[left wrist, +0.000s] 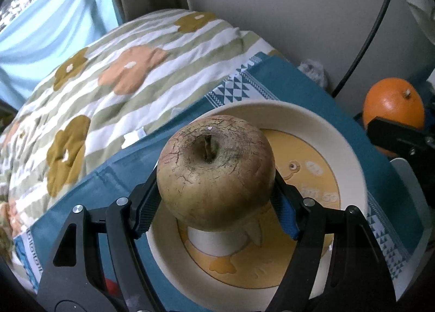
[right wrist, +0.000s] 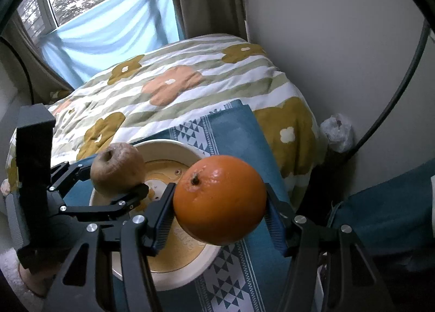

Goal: Organize fruits
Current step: 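Carry the apple into the cream bowl and release it with the left gripper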

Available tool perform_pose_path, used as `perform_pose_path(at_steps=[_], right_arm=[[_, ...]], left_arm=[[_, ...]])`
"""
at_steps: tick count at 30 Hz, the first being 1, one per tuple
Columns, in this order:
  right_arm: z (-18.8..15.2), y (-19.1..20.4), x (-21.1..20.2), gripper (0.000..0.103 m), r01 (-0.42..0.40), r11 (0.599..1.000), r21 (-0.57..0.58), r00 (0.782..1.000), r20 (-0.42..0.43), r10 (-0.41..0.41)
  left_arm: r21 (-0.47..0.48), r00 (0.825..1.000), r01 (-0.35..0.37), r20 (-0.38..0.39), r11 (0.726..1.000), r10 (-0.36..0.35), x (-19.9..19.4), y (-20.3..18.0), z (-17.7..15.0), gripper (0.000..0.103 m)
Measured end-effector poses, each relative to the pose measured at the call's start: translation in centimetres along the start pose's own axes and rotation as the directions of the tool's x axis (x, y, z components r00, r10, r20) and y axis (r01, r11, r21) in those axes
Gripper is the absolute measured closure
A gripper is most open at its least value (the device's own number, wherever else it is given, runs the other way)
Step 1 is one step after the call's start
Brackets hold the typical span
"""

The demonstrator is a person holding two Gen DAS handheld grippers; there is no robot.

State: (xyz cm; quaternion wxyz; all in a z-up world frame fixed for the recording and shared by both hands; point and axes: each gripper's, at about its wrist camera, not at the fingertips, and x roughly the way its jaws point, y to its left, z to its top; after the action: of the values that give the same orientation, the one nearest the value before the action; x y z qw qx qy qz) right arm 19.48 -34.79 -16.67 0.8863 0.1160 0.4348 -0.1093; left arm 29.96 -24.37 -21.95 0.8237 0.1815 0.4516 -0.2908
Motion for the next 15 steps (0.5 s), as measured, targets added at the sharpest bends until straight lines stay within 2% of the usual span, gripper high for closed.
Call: perform_pose_path(at_steps=[3, 4, 5, 7, 15], right_arm=[[0.1, -0.4, 0.1, 0.047, -0.002, 1.000, 0.008, 1.000, -0.002, 0.002], [0.1, -0.5, 0.2, 0.047, -0.005, 1.000, 0.011, 1.000, -0.004, 0.005], [0.1, -0.5, 0.2, 0.047, -0.008, 1.000, 0.013, 1.000, -0.005, 0.008], [0.3, -0.6, 0.3, 0.047, -0.014, 1.000, 0.014, 1.000, -0.007, 0.015], [0.8, 0.0, 0.4, 0.047, -0.047, 0.999, -0.024, 0.999, -0.005, 0.047]], left_arm=[[-0.012, 1.000, 0.027, -0.004, 1.000, -0.027, 0.0, 0.3, 0.2, 0.020], [-0.015, 1.000, 0.029, 0.009, 0.999, -0.029, -0.4, 0.3, 0.3, 0.008], [-0.018, 0.999, 0.025, 0.025, 1.000, -0.025, -0.9, 0.3, 0.4, 0.000], [-0.019, 0.998, 0.024, 0.059, 1.000, -0.023, -1.9, 0.3, 0.6, 0.000], [-0.054, 0.997, 0.004, 0.073, 0.999, 0.000, -3.9, 1.5, 0.3, 0.000]])
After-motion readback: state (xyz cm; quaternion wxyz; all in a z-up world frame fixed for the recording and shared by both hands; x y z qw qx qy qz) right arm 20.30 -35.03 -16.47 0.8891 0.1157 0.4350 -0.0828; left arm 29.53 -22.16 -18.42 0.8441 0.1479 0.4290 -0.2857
